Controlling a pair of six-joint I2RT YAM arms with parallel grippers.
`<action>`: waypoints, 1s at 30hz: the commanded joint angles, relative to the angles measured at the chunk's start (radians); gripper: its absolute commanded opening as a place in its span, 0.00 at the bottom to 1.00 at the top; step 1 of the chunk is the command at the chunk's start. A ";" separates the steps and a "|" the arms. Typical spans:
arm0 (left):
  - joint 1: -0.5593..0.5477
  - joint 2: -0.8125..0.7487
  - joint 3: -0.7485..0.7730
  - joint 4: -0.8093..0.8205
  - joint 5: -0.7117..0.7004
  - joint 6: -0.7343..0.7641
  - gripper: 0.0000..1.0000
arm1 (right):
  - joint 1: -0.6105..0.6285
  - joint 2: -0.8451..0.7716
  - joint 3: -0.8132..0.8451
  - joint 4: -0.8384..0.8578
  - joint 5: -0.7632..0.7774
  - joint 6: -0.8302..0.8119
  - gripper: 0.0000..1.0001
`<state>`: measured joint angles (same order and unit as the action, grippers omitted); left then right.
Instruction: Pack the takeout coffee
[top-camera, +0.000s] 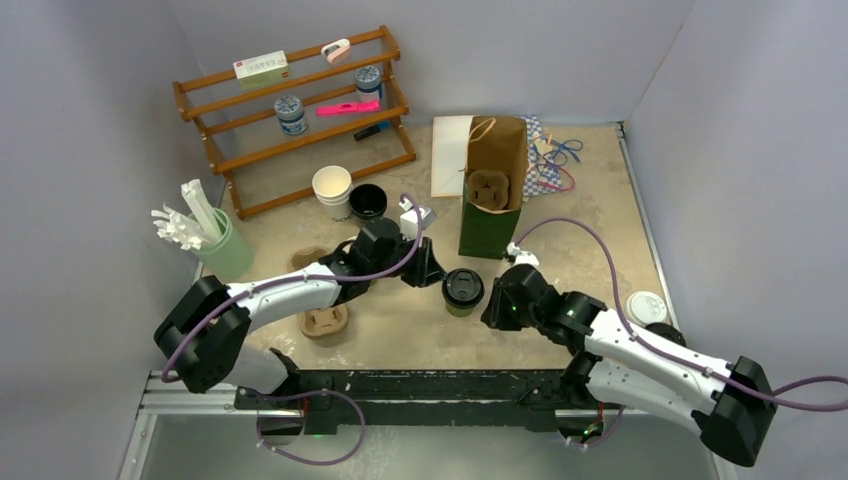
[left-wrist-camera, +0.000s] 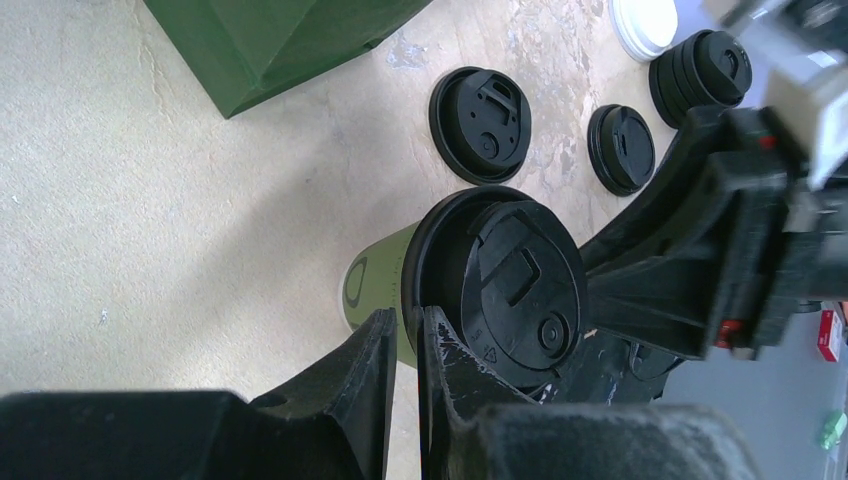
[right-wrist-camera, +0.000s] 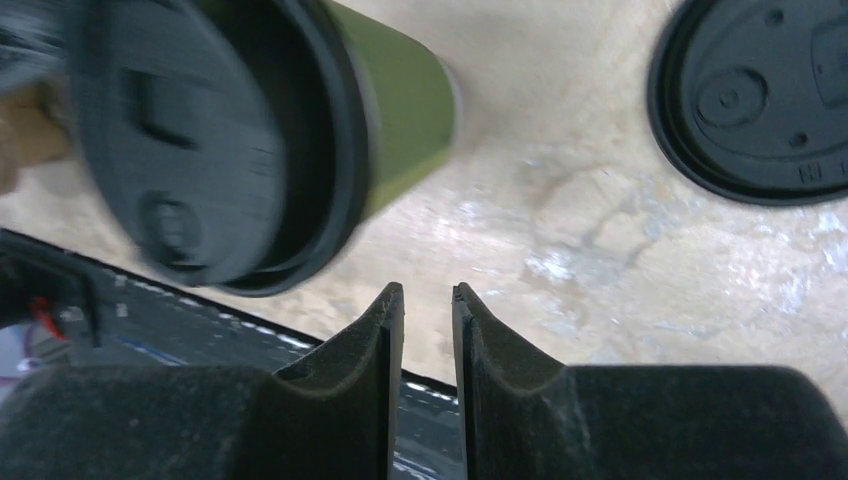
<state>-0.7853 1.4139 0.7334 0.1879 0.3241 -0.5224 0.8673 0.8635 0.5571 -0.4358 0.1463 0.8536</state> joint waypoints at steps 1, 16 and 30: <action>0.001 0.012 -0.009 -0.098 -0.031 0.056 0.15 | -0.001 -0.007 -0.056 -0.027 0.022 0.031 0.26; 0.001 -0.125 0.064 -0.180 -0.142 0.048 0.21 | -0.006 -0.047 0.151 -0.112 0.115 -0.018 0.28; 0.001 -0.121 -0.036 -0.009 0.019 -0.046 0.22 | -0.027 0.006 0.163 -0.061 0.100 -0.026 0.28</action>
<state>-0.7856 1.3106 0.7330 0.0845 0.2794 -0.5285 0.8494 0.8692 0.6983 -0.5201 0.2268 0.8440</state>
